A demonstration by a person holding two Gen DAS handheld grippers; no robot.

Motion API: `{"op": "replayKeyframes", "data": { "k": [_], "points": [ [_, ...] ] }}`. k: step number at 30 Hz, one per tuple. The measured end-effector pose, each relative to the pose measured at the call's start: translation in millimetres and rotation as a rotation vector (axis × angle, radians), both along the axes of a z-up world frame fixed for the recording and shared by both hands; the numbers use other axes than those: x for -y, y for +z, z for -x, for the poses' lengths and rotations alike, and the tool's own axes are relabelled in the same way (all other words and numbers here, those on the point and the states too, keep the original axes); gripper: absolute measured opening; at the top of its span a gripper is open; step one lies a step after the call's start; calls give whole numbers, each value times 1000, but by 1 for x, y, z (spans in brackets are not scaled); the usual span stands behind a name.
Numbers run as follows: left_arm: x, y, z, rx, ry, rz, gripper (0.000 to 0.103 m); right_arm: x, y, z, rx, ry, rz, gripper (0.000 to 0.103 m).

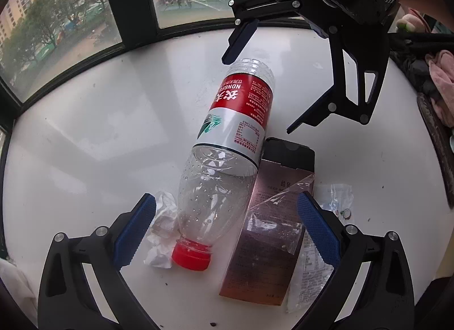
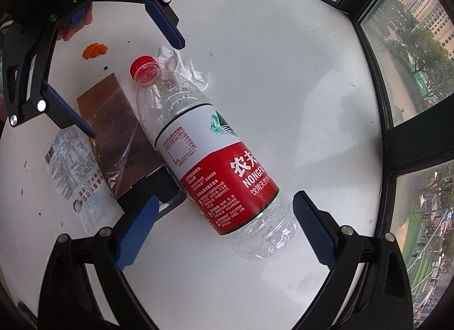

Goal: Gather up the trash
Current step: 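Grasp the red-labelled water bottle with the left gripper at the cap end while the right grips the label, then carry the bottle with both grippers over the bin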

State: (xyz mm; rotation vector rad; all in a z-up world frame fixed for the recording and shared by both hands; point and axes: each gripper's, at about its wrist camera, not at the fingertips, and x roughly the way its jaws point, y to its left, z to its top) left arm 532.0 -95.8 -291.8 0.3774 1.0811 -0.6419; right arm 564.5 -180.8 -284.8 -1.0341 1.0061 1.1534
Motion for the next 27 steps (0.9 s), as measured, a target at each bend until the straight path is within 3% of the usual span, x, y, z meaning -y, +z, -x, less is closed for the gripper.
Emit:
{"op": "replayKeyframes", "data": {
  "k": [6, 11, 13, 20, 27],
  "points": [
    [4, -16, -6, -23, -30, 6, 95, -6, -14, -9, -42, 58, 41, 92],
    [4, -28, -19, -50, -40, 13, 76, -10, -20, -13, -79, 106, 73, 92],
    [3, -30, -23, -63, -42, 34, 74, -11, -23, -17, -92, 115, 86, 80],
    [3, -31, -29, -71, -56, 75, 67, -10, -34, -21, -132, 121, 109, 75],
    [7, -32, -34, -82, -86, 68, 67, -11, -34, -23, -136, 99, 106, 74]
  ]
}}
